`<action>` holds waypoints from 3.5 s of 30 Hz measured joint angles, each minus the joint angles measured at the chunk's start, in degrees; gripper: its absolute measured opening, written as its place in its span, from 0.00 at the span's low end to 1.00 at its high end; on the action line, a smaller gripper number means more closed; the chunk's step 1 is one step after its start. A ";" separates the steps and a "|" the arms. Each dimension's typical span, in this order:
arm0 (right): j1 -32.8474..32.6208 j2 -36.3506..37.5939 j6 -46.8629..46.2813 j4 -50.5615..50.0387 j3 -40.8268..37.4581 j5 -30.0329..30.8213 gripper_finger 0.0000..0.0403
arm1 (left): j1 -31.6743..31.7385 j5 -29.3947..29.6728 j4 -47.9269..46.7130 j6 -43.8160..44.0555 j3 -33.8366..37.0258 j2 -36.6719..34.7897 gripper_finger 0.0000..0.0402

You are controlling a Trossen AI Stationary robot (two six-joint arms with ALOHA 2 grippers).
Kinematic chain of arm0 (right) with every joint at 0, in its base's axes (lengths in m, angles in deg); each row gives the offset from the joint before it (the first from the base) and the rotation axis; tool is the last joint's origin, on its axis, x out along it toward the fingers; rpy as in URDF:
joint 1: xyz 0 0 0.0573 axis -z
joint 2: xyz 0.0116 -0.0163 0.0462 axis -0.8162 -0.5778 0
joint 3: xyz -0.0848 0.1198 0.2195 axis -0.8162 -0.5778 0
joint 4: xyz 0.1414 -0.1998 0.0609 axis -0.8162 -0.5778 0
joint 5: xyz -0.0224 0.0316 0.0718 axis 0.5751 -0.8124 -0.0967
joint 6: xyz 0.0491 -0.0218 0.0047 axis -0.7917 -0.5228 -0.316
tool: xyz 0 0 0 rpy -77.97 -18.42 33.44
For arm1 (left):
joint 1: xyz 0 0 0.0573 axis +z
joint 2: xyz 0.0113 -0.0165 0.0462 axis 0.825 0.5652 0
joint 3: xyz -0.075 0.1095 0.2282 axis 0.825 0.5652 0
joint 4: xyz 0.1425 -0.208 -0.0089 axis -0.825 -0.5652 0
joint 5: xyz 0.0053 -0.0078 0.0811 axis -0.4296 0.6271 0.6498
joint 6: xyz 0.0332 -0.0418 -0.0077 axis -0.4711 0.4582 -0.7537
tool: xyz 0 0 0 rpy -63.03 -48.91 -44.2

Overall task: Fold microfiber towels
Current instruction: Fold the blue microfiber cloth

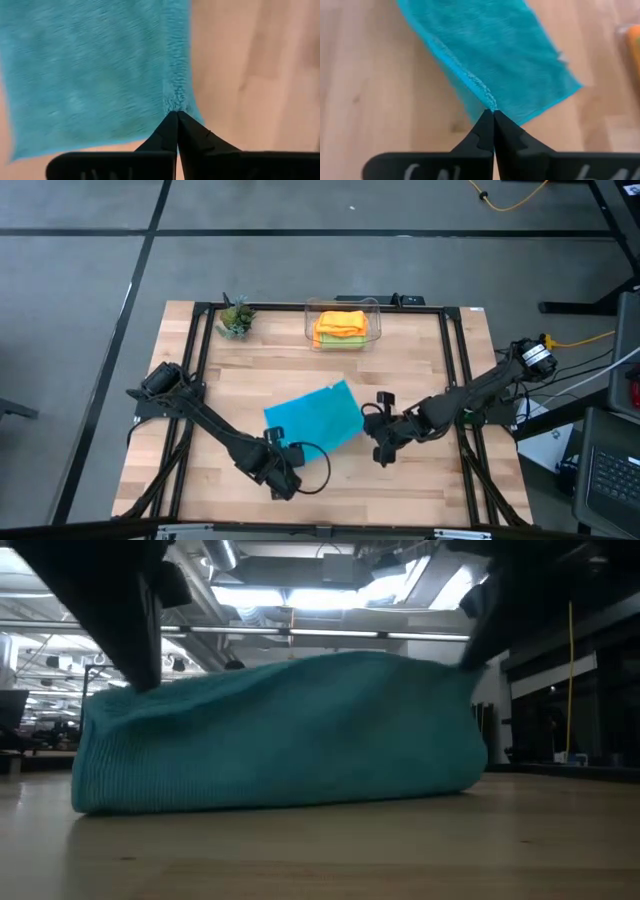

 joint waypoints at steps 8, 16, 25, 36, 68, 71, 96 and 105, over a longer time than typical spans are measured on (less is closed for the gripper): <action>5.94 -0.36 7.12 4.48 -0.13 2.42 0.00 | 2.04 2.91 -9.72 0.06 0.00 0.00 0.00; 12.56 -6.80 11.55 8.13 -0.15 2.51 0.00 | 6.10 2.85 -15.11 -0.04 0.75 -0.09 0.00; 16.42 -12.62 11.89 10.79 -0.24 2.51 0.00 | 8.76 2.29 -13.22 -3.07 3.94 -0.09 0.00; 18.25 -13.31 13.27 13.75 -0.22 2.38 0.00 | 10.47 3.70 -12.49 -2.97 6.38 -0.09 0.07; 26.40 -17.92 13.42 19.10 -0.07 1.58 0.36 | 9.89 5.53 -10.35 -2.81 6.38 -0.04 0.34; 26.38 -17.91 15.08 20.09 -0.05 1.46 0.44 | 10.14 5.51 -10.42 -2.82 6.38 -0.04 0.34; 26.09 -17.84 14.41 11.56 6.78 0.74 0.54 | 15.65 0.06 -9.53 -3.07 11.23 0.00 0.19; 26.09 -17.81 14.44 11.49 6.78 0.76 0.54 | 15.65 1.96 -16.97 -3.05 7.33 0.00 0.00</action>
